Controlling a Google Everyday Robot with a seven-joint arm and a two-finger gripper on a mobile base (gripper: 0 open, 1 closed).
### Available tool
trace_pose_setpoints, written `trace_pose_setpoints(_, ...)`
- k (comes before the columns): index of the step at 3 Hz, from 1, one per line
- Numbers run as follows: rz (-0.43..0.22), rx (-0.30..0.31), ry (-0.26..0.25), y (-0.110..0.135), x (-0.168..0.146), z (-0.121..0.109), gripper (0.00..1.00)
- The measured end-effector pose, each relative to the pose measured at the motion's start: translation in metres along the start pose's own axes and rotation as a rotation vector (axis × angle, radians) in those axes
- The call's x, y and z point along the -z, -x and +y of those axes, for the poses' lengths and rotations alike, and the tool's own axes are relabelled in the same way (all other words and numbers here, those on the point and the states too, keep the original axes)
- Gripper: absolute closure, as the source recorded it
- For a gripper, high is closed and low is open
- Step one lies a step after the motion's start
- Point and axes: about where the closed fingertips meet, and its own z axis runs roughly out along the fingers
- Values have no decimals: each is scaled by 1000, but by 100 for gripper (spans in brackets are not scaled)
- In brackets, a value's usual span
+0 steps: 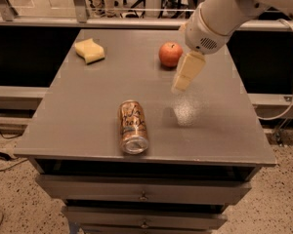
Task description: Move sponge near apple
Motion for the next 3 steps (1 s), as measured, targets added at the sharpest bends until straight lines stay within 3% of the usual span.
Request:
trace_pose_setpoints(1, 0, 0, 0, 0, 0, 0, 0)
trace_pose_setpoints(2, -88, -50, -57, 9, -3, -20, 0)
trace_pose_setpoints(3, -280, -149, -86, 42, -44, -74, 0)
